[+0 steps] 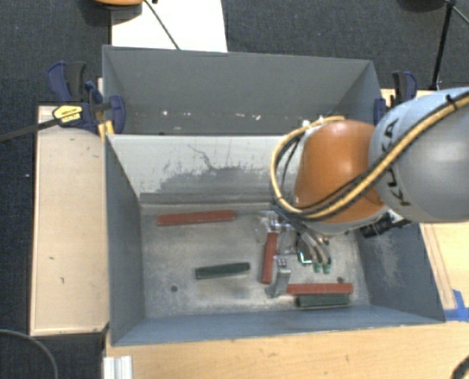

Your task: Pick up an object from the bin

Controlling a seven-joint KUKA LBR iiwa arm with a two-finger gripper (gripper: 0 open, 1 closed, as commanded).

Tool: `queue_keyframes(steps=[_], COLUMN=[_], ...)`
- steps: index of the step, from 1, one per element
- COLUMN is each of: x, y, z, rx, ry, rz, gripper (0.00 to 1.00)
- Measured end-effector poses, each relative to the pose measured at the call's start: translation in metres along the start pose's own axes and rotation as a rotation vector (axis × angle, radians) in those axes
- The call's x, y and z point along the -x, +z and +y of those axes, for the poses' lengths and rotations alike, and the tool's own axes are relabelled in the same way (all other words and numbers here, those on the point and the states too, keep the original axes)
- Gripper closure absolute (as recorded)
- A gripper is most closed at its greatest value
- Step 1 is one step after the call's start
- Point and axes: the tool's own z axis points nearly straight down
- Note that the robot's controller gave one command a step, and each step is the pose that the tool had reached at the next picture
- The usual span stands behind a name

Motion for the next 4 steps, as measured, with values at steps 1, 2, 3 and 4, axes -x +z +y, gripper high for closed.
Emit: queue_keyframes(steps=[1, 2, 3, 4], x=[0.002, 0.002, -0.013, 0.006], y=[-0.003, 0.041, 0.06, 0.069], z=[0.0, 0.022, 0.042, 0.063], rx=[0.001, 0.0, -0.001, 0.0], ry=[0.002, -0.047, -0.143, -0.166], rz=[-0.007, -0.012, -0.001, -0.009], gripper=[0.0, 0.0, 0.0, 1.0])
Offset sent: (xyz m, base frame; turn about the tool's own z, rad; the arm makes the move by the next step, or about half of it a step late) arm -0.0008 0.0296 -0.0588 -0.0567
